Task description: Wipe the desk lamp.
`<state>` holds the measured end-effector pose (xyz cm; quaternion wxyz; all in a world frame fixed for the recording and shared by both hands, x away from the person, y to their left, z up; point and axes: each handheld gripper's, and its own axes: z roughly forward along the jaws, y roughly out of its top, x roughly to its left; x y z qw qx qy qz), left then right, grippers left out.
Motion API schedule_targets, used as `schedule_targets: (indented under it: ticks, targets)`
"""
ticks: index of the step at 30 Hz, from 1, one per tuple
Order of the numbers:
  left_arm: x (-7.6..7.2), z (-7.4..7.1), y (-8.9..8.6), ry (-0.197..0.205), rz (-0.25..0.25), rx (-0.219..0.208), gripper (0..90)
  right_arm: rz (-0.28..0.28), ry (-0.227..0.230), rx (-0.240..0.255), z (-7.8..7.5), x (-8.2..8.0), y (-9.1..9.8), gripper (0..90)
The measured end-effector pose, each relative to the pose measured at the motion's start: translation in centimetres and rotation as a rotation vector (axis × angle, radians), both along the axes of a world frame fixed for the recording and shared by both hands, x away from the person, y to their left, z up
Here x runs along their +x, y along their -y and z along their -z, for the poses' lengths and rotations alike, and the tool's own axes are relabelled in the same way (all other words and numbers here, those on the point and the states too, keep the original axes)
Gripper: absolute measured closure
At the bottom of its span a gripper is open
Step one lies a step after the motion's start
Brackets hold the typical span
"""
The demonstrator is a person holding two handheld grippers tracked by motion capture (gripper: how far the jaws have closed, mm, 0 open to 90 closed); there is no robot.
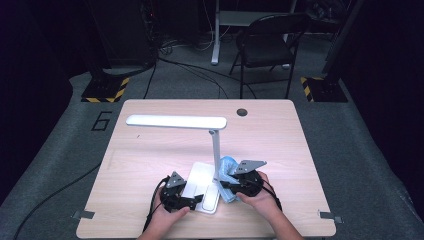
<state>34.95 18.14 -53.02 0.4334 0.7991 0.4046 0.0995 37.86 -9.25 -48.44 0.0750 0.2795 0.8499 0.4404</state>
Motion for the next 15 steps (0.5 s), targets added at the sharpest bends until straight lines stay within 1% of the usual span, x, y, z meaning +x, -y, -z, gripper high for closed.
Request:
schedule_targets:
  ticks: [3,4,5,6,7,9,10,12,13,15]
  targets:
    - [0.0,0.0,0.0,0.0,0.0,0.0,11.0,0.0,-0.003,0.008,-0.2,0.0,0.0,68.8]
    - [0.0,0.0,0.0,0.0,0.0,0.0,10.9,-0.008,0.006,0.0,-0.3,0.1,0.0,68.8]
    - [0.0,0.0,0.0,0.0,0.0,0.001,11.0,0.001,-0.002,-0.001,-0.5,-0.1,0.0,68.8]
    - [0.0,0.0,0.0,0.0,0.0,0.001,10.9,-0.002,0.007,-0.001,-0.6,0.0,-0.1,68.8]
    - [0.0,0.0,0.0,0.0,0.0,0.001,11.0,-0.003,0.0,-0.009,-0.7,0.0,-0.1,68.8]
    - [0.0,0.0,0.0,0.0,0.0,0.0,11.0,-0.001,0.001,-0.006,-0.8,0.0,-0.1,68.8]
    - [0.0,0.0,0.0,0.0,-0.001,0.0,11.0,-0.016,0.005,-0.009,-0.9,0.1,-0.1,68.8]
    - [0.0,0.0,0.0,0.0,-0.001,0.0,11.0,-0.009,-0.001,-0.002,-1.0,0.1,-0.1,68.8]
    - [0.0,0.0,0.0,0.0,-0.001,-0.001,11.0,-0.011,-0.007,-0.006,-1.0,0.0,0.0,68.8]
    - [0.0,0.0,0.0,0.0,-0.001,-0.001,11.0,-0.004,-0.005,0.005,-1.2,0.0,-0.1,68.8]
